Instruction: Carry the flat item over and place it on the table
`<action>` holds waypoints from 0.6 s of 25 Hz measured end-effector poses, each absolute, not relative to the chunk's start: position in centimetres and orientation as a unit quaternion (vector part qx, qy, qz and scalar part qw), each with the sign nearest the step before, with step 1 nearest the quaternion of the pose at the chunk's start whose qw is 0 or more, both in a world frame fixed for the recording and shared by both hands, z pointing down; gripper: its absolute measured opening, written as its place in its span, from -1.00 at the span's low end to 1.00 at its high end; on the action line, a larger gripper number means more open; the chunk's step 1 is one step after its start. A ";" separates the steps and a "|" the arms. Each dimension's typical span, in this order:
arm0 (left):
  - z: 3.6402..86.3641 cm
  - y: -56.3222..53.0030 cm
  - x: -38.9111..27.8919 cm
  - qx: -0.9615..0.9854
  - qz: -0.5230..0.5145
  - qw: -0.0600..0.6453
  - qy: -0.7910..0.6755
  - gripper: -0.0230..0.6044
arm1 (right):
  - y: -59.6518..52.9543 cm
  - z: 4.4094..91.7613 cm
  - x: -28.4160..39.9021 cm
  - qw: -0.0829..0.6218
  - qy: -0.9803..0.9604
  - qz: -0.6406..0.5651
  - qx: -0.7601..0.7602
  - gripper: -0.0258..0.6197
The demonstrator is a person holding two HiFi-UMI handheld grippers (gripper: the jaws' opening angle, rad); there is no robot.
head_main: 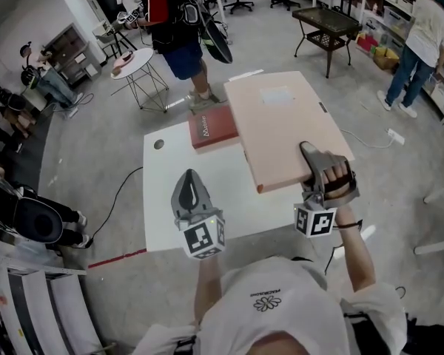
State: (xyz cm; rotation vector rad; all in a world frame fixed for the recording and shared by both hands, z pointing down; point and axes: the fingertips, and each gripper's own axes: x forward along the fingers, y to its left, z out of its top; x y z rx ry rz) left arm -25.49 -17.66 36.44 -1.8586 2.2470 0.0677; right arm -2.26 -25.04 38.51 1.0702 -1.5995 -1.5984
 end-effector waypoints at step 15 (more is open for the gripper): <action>37.4 -17.9 -26.7 -0.620 0.015 0.101 0.778 -0.88 | -26.5 43.4 -4.2 0.359 -0.676 -0.555 0.325 -0.04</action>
